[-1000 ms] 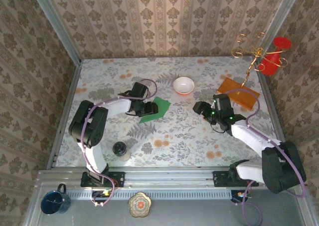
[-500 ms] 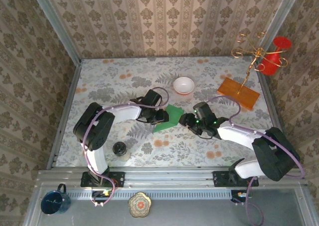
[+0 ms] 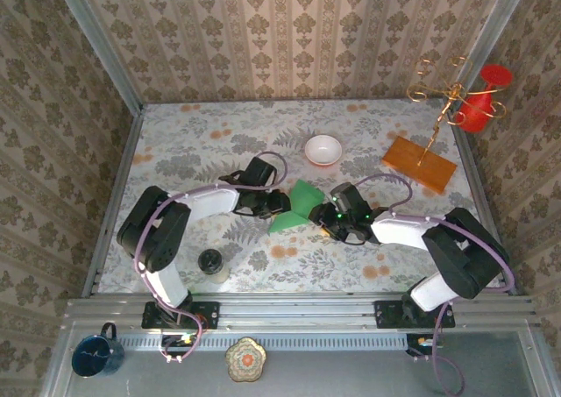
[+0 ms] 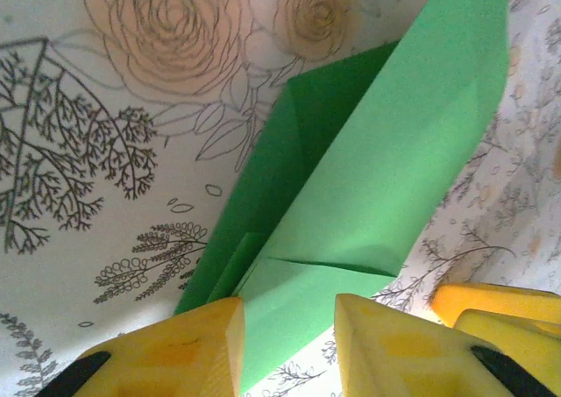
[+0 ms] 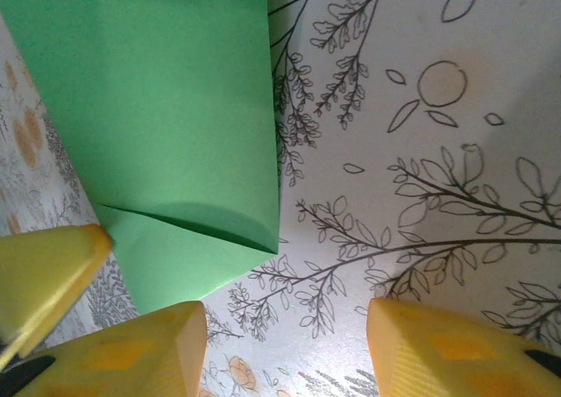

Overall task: Fold a paper plane with a square sheet of paper (pick it up from the middle)
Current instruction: Move the paper to the center of the table, then fold the wing for the fifth time at the center of the table.

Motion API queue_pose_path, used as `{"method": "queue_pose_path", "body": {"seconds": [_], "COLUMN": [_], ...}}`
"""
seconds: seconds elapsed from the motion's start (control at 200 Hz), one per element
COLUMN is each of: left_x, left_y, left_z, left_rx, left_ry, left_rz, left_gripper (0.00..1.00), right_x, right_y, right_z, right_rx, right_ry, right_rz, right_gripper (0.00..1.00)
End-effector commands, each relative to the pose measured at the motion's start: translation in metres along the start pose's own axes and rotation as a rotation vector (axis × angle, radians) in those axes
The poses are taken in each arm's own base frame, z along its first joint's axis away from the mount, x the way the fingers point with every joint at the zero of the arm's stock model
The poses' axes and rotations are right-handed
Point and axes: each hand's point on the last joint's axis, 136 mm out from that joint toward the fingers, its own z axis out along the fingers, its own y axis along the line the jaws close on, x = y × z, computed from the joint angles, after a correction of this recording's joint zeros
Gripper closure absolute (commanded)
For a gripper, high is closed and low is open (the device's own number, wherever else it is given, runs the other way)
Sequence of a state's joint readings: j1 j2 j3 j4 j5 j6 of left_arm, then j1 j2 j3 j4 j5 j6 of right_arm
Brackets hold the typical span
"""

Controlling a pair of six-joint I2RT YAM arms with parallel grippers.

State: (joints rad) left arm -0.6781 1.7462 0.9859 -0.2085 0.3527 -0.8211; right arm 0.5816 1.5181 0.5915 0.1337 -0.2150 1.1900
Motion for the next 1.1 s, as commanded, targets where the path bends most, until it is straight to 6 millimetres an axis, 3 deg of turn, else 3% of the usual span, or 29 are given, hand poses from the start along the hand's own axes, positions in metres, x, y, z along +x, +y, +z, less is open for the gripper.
{"method": "queue_pose_path", "body": {"seconds": [0.0,0.46,0.855,1.095], "left_x": [0.002,0.014,0.011,0.012], "left_y": [0.003,0.035,0.036,0.038], "left_z": [0.005,0.014,0.011,0.012], "left_rx": [0.007,0.030,0.043,0.041], "left_ry": [0.013,0.077,0.069,0.072], "left_rz": [-0.032,-0.179,-0.194,-0.206], "left_gripper": [0.66,0.68,0.68,0.68], "right_x": [-0.001,0.006,0.003,-0.003], "right_y": [0.011,0.035,0.039,0.033], "right_z": [0.003,0.022,0.039,0.035], "right_rx": [-0.034,-0.131,-0.178,-0.198], "right_ry": [0.002,0.069,0.062,0.009], "right_rz": [0.014,0.022,0.092,0.136], "right_gripper": [0.48,0.56,0.62,0.65]}}
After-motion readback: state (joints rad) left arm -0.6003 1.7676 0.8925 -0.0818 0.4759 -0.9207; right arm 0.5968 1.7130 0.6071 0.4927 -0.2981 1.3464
